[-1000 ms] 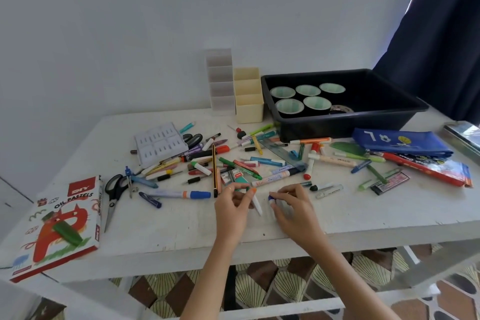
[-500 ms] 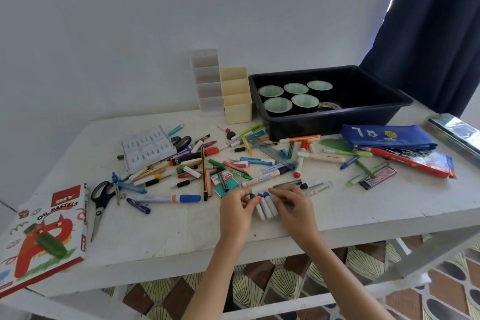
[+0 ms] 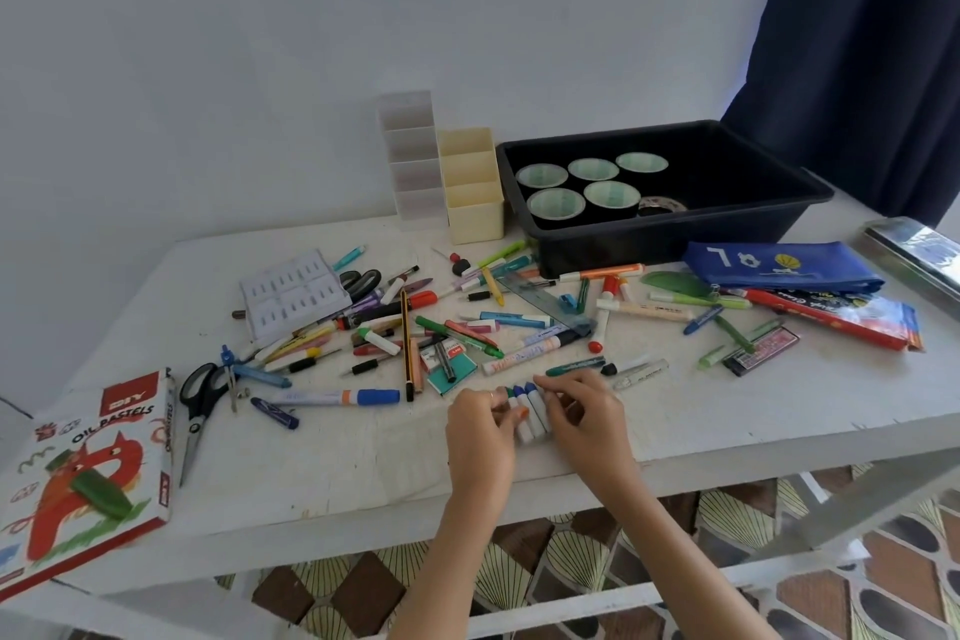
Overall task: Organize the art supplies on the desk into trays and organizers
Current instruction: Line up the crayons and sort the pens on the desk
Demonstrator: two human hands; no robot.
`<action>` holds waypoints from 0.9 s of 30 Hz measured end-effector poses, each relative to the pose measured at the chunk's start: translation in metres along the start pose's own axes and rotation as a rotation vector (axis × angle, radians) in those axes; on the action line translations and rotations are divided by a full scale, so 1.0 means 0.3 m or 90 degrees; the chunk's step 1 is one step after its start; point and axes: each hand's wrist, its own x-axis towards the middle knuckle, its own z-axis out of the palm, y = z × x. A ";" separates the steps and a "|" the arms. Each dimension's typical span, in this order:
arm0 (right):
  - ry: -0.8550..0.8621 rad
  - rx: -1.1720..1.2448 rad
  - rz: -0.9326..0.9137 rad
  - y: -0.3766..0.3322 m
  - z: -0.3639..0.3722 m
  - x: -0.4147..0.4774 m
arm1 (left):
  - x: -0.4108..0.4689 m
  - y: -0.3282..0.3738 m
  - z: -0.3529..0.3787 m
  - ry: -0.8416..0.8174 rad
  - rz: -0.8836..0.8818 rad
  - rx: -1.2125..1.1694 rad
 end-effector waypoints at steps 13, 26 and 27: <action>0.023 0.015 -0.001 -0.007 -0.001 -0.002 | 0.002 0.045 0.004 -0.077 -0.015 0.121; -0.025 -0.036 0.025 0.004 0.021 -0.004 | -0.020 -0.001 -0.001 -0.038 0.105 0.095; -0.028 -0.034 0.026 0.002 0.018 -0.005 | -0.022 -0.002 0.001 -0.028 0.106 0.078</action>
